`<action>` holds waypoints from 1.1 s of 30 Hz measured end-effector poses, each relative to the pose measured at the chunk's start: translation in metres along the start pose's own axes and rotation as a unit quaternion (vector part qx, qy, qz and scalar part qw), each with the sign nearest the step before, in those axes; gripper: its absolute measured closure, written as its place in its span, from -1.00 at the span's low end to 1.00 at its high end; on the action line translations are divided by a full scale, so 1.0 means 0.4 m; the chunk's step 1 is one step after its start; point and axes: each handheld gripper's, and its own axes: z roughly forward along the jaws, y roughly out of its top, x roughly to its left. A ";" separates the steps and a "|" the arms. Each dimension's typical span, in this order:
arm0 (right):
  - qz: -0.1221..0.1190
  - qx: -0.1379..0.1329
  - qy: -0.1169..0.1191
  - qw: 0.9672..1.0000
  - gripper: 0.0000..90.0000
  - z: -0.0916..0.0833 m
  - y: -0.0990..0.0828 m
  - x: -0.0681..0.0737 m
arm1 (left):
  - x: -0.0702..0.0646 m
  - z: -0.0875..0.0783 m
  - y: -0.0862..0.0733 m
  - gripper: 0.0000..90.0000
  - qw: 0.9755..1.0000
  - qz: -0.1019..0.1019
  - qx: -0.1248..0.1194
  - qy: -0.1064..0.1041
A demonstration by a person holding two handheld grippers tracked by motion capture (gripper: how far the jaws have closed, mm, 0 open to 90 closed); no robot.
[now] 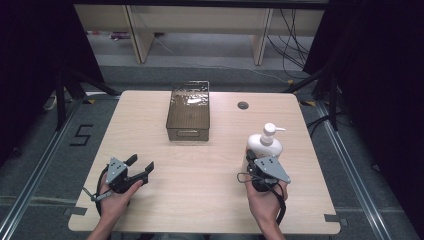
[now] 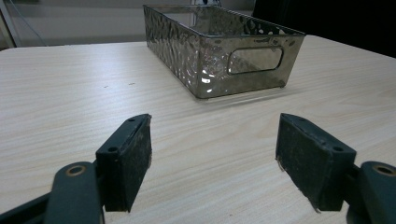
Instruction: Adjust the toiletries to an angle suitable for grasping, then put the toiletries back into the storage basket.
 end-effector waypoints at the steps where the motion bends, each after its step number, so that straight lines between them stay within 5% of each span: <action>1: 0.000 0.001 0.003 1.000 1.00 0.001 0.001 0.001 | 0.000 -0.001 0.000 -0.41 1.000 0.000 0.000 0.000; 8: -0.012 -0.021 0.021 0.999 0.89 -0.053 0.003 -0.005 | -0.002 -0.003 -0.001 -0.39 1.000 -0.002 -0.002 -0.002; 12: 0.000 -0.046 -0.003 0.999 0.63 -0.133 -0.019 -0.076 | -0.046 -0.011 0.026 -0.34 1.000 0.002 -0.011 -0.019; 13: 0.004 -0.054 -0.012 0.998 0.59 -0.146 -0.025 -0.095 | -0.087 -0.007 0.049 -0.33 0.999 0.010 -0.022 -0.042; 14: 0.021 -0.049 -0.019 0.998 0.54 -0.160 -0.032 -0.110 | -0.087 -0.007 0.049 -0.31 0.999 0.010 -0.022 -0.042; 15: 0.019 -0.062 -0.031 0.997 0.50 -0.166 -0.039 -0.130 | -0.137 -0.001 0.076 -0.30 0.998 0.014 -0.019 -0.062; 16: 0.027 -0.059 -0.045 0.997 0.46 -0.175 -0.047 -0.144 | -0.137 -0.001 0.076 -0.27 0.998 0.014 -0.019 -0.062; 17: 0.025 -0.060 -0.052 0.996 0.43 -0.177 -0.056 -0.162 | -0.190 0.016 0.102 -0.25 0.997 0.022 -0.020 -0.077; 19: 0.039 -0.052 -0.072 0.995 0.39 -0.181 -0.075 -0.187 | -0.245 0.034 0.130 -0.23 0.995 0.034 -0.018 -0.093; 20: 0.033 -0.055 -0.077 0.995 0.39 -0.177 -0.085 -0.200 | -0.245 0.034 0.130 -0.22 0.995 0.034 -0.018 -0.093; 21: 0.037 -0.051 -0.086 0.994 0.38 -0.176 -0.095 -0.209 | -0.297 0.055 0.154 -0.22 0.993 0.042 -0.020 -0.106; 33: 0.072 -0.013 -0.123 0.990 0.31 -0.151 -0.184 -0.249 | -0.527 0.161 0.237 -0.21 0.982 0.062 -0.036 -0.175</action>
